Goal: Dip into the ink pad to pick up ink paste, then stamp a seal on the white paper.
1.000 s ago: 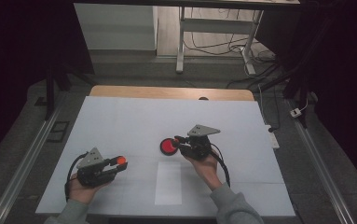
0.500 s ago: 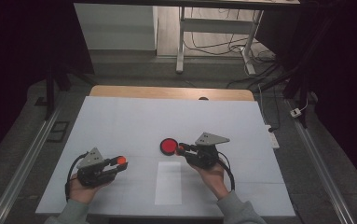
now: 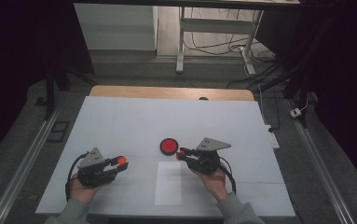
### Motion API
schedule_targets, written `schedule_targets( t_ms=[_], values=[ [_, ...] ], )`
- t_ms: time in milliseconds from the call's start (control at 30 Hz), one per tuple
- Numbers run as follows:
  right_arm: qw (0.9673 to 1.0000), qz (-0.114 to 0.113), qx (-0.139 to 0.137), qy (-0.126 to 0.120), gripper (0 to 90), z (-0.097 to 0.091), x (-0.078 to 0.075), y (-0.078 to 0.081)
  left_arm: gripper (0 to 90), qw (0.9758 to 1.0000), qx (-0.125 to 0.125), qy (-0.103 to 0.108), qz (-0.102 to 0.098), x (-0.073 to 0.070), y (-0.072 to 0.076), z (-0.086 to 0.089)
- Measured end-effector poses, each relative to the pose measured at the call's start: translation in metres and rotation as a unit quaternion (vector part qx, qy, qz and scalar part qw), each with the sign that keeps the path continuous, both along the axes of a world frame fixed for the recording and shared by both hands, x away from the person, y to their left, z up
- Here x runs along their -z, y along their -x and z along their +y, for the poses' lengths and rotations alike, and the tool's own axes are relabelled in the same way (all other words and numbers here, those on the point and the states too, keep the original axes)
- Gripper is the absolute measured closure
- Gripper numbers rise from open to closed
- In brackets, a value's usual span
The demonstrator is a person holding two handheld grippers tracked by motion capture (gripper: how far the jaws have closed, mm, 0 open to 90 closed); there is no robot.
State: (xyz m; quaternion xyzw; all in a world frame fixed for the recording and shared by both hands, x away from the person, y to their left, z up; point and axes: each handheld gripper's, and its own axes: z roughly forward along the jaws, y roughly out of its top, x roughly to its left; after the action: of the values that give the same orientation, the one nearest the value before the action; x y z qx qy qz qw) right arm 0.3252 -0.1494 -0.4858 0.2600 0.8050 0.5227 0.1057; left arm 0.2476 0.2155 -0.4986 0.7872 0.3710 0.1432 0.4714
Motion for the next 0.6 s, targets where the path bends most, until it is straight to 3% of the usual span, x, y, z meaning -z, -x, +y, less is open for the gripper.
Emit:
schedule_targets(
  t_ms=[600],
  values=[
    [0.9999,0.002,-0.010,0.002,72.3,-0.0026,0.0006,0.0100,65.1,1.0000,0.001,0.000,0.000,-0.0001,0.0001,0.0003]
  ],
)
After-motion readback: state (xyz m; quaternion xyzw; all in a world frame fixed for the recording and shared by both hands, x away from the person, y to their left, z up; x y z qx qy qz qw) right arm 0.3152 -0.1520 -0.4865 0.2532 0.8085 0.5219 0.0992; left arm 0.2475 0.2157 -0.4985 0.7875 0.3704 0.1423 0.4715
